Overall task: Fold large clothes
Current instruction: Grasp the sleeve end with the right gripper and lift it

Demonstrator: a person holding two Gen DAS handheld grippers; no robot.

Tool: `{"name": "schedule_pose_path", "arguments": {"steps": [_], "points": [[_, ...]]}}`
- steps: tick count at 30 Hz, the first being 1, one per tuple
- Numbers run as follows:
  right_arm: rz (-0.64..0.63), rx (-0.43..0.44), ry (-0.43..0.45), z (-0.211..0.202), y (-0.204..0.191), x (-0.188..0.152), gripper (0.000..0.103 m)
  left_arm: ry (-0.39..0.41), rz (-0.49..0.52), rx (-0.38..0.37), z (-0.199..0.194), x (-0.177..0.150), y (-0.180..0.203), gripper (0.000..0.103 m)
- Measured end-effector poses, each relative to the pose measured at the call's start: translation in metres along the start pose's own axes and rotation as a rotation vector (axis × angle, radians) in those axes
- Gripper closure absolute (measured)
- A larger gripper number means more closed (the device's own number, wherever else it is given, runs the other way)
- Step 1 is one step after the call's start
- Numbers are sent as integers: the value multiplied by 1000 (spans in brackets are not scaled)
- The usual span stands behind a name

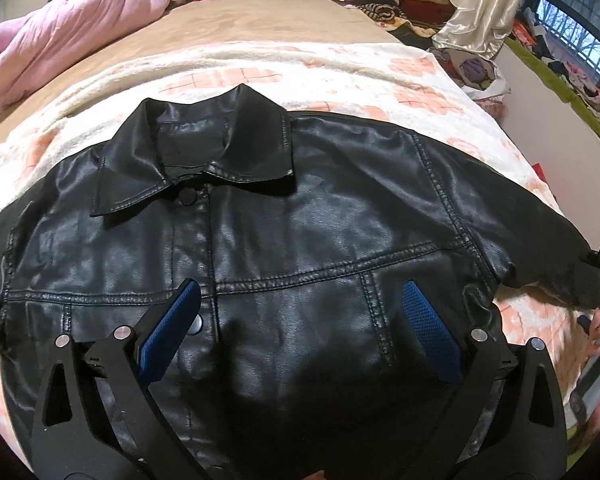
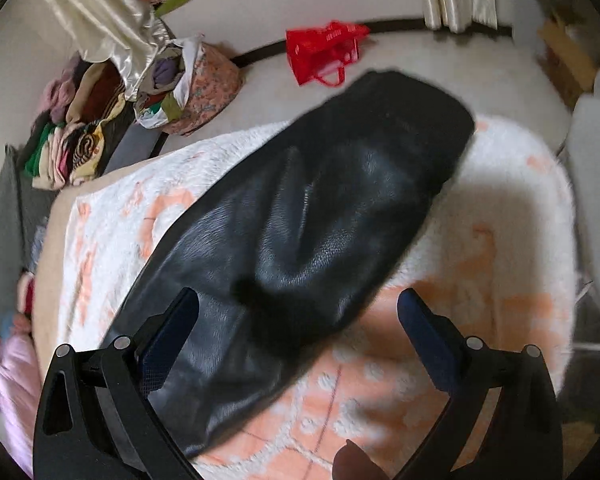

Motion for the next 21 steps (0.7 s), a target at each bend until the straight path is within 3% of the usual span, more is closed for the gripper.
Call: {"name": "schedule_pose_path", "arguments": {"steps": [3, 9, 11, 12, 13, 16, 21], "points": [[106, 45, -56, 19, 6, 10, 4, 0, -9, 1, -1, 1, -7, 9], [252, 172, 8, 19, 8, 28, 6, 9, -30, 4, -9, 2, -25, 9], [258, 209, 25, 19, 5, 34, 28, 11, -41, 2, -11, 4, -30, 9], [260, 231, 37, 18, 3, 37, 61, 14, -51, -2, -13, 4, -33, 9], [258, 255, 41, 17, 0, 39, 78, 18, -57, -5, -14, 5, -35, 9], [226, 316, 51, 14, -12, 46, 93, 27, -78, -21, -18, 7, -38, 9], [82, 479, 110, -20, -47, 56, 93, 37, -88, -31, -24, 8, -41, 9]]}}
Point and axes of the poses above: each gripper's, at about its wrist camera, not at the fingertips, and z roughly the way its jaws point, y to its right, x to its top, the point moved 9 cm from there along z, roughly the way its jaws point, and after that the axes turned 2 degrees about -y, right-handed, at the moved point
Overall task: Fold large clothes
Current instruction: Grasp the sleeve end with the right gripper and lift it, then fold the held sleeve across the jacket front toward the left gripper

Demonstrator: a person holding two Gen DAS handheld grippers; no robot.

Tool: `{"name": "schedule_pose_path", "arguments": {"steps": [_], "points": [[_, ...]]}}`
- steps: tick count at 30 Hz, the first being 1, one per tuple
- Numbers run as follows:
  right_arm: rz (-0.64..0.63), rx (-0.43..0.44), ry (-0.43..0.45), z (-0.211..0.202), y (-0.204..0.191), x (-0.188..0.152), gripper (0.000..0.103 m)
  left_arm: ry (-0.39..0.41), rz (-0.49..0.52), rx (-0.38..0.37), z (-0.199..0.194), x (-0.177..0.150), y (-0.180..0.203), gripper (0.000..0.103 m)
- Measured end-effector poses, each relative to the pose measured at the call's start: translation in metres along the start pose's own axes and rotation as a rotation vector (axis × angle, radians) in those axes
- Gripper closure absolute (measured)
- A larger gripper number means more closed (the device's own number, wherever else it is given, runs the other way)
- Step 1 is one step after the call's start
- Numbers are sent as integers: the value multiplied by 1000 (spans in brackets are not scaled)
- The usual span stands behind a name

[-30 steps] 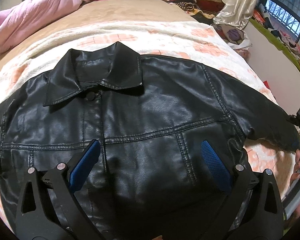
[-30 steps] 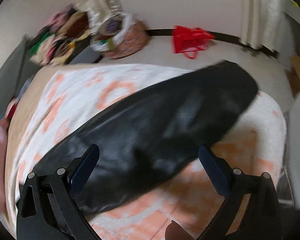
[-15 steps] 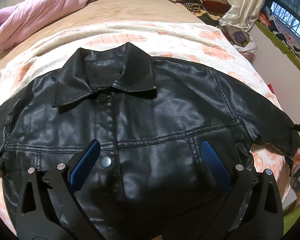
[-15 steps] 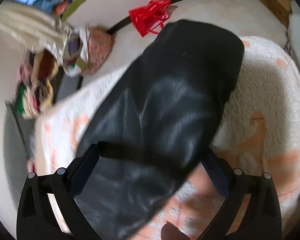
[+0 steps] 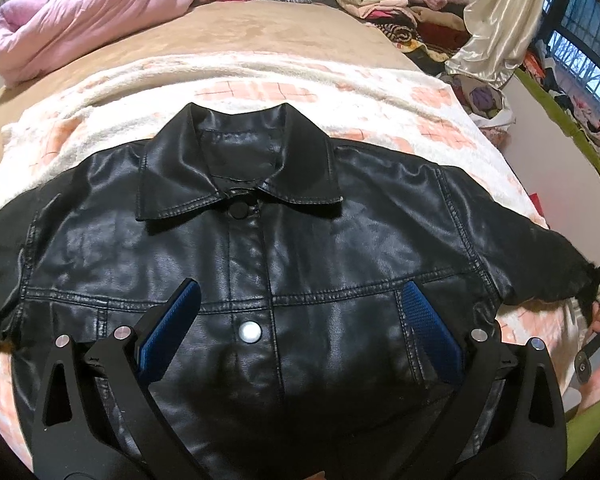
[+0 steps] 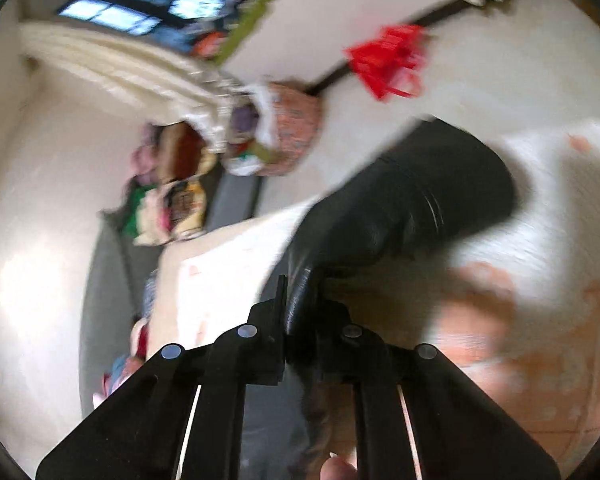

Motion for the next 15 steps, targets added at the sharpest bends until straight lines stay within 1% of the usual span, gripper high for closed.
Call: {"name": "schedule_pose_path", "arguments": {"steps": [4, 5, 7, 9, 10, 11, 12, 14, 15], "points": [[-204, 164, -18, -11, -61, -15, 93, 7, -23, -15, -6, 3, -8, 9], [-289, 204, -24, -16, -81, -24, 93, 10, -32, -19, -8, 3, -10, 9], [-444, 242, -37, -22, -113, -45, 93, 25, -52, -34, -14, 6, -15, 9], [-629, 293, -57, -30, -147, -80, 93, 39, -63, -51, -20, 10, -20, 9], [-739, 322, -68, -35, -165, -104, 93, 47, -71, -55, -24, 13, -23, 9], [-811, 342, -79, -38, -175, -120, 93, 52, -75, -58, -26, 14, -25, 9], [-907, 368, -92, -43, -187, -144, 94, 62, -87, -65, -30, 16, -29, 9], [-1053, 392, -126, -47, -200, -186, 93, 75, -111, -82, -38, 20, -37, 9], [-1094, 397, -144, -48, -202, -201, 93, 84, -126, -90, -41, 22, -42, 9]]}}
Point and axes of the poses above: each gripper's, at about its wrist camera, not at the fingertips, and z roughly the way its jaws point, y to its right, x to its top, the point moved 9 cm from there along z, roughly the way its jaws point, and after that the axes turned 2 degrees about -y, right-handed, at the moved point
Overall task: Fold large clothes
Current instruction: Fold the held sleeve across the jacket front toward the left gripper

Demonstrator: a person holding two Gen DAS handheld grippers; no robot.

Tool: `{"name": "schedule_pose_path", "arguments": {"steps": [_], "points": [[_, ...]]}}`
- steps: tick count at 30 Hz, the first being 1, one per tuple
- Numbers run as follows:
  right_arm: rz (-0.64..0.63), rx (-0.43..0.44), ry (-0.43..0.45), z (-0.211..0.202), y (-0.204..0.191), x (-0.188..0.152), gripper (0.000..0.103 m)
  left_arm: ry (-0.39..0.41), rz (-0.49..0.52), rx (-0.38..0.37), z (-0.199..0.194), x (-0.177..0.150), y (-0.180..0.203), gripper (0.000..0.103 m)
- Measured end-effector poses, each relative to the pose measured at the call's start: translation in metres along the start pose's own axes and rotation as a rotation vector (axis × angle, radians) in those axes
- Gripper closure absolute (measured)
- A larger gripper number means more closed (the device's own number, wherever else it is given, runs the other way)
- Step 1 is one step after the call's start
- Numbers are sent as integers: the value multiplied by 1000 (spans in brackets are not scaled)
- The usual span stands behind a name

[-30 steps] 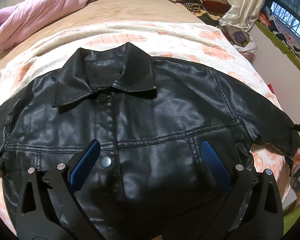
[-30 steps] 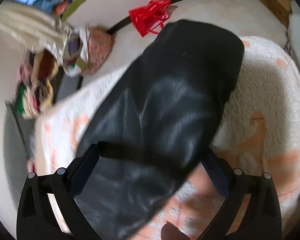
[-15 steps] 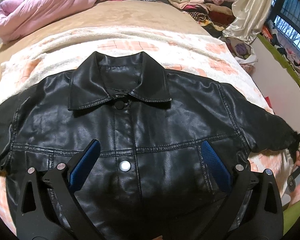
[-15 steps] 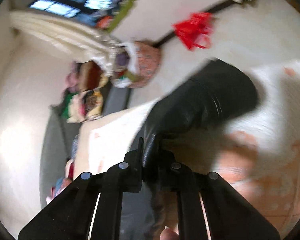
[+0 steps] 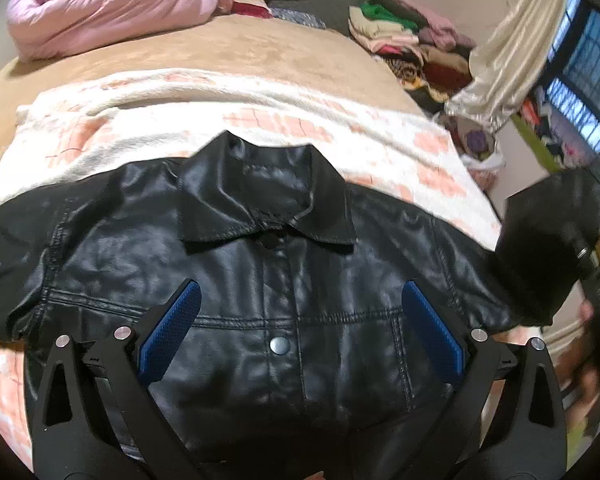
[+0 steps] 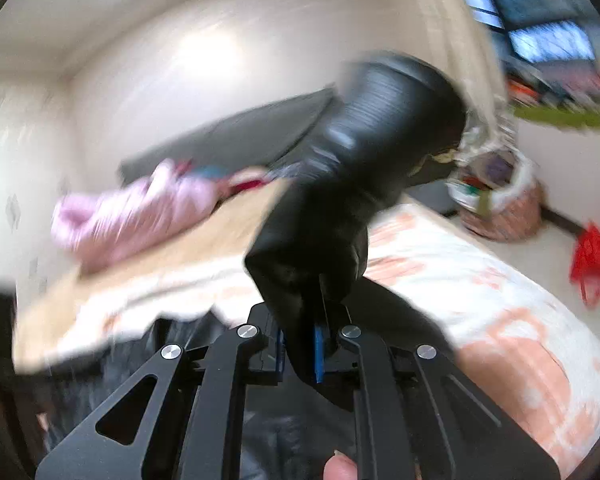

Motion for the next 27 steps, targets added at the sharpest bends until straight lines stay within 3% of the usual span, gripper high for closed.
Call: {"name": "schedule_pose_path", "arguments": {"steps": [10, 16, 22, 27], "points": [[-209, 33, -205, 53, -97, -64, 93, 29, -117, -89, -21, 6, -28, 9], [-288, 53, -233, 51, -128, -94, 93, -20, -211, -217, -14, -8, -33, 9], [-348, 138, -229, 42, -163, -107, 93, -28, -313, -292, -11, -17, -50, 9], [-421, 205, -253, 39, -197, -126, 92, -53, -399, -405, -13, -24, -60, 9]]}}
Point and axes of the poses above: each gripper's, at about its wrist camera, not at the fingertips, and z roughly the way its jaws point, y to its right, x to its top, the point moved 9 cm from there along z, roughly the way its jaws point, and after that the axes turned 2 degrees about -y, right-handed, at the moved point
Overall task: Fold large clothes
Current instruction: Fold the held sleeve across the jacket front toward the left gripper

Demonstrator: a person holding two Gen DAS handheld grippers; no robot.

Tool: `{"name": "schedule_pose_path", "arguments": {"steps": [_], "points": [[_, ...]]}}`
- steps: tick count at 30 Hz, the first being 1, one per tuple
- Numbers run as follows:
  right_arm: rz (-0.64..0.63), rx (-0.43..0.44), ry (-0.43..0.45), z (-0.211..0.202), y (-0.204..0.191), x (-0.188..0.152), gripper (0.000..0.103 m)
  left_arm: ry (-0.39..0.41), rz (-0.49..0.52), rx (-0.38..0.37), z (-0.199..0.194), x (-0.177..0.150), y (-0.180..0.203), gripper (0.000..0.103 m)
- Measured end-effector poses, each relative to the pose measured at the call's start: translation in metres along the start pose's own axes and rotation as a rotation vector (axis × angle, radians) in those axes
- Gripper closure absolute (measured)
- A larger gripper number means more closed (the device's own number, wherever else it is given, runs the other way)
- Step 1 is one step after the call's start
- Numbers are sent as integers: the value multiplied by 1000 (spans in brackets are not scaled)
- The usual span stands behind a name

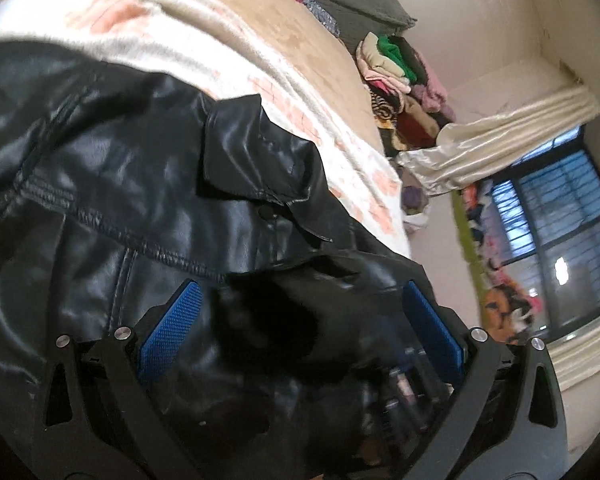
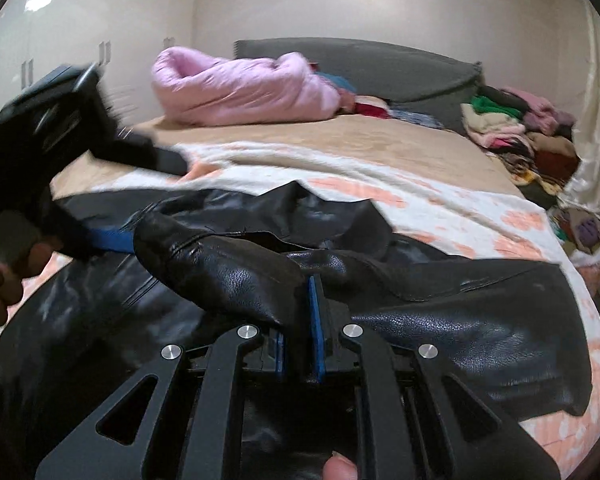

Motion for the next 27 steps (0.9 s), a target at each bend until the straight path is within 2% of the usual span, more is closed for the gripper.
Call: {"name": "schedule_pose_path", "arguments": {"steps": [3, 5, 8, 10, 12, 15, 18, 21, 23, 24, 25, 26, 27], "points": [[-34, 55, -26, 6, -24, -7, 91, -3, -3, 9, -4, -4, -9, 9], [-74, 92, -73, 14, -42, -15, 91, -10, -9, 13, -5, -8, -14, 9], [-156, 104, -177, 25, -58, -33, 70, -18, -39, 32, -8, -14, -26, 9], [-188, 106, -242, 31, -64, -45, 32, -16, -43, 55, -12, -18, -34, 9], [-201, 124, -266, 31, -67, -49, 22, -14, -38, 76, -15, -21, -42, 9], [-179, 164, -246, 20, -64, -43, 16, -35, -39, 98, -13, -24, -51, 9], [-103, 212, -176, -2, -47, -25, 14, -60, -43, 137, -7, -31, -60, 9], [11, 207, -113, -19, -15, -8, 13, -68, -33, 177, -3, -36, -67, 9], [87, 171, -80, -26, 11, -2, 13, -59, -20, 189, -2, -36, -65, 9], [117, 151, -70, -27, 23, 1, 13, -54, -9, 183, -1, -35, -62, 11], [144, 134, -62, -29, 33, 2, 13, -55, -1, 179, 1, -36, -59, 26], [184, 118, -55, -31, 45, 2, 14, -58, 8, 180, 4, -37, -56, 46], [203, 112, -51, -31, 51, 3, 15, -64, 23, 189, 7, -38, -53, 51]]}}
Point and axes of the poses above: each gripper's, at about its wrist camera, not at the fingertips, and z roughly the way its jaws point, y to its right, x to its top, the point moved 9 cm from there along z, roughly the way its jaws point, and after that the axes turned 2 degrees about -y, right-handed, at the moved point
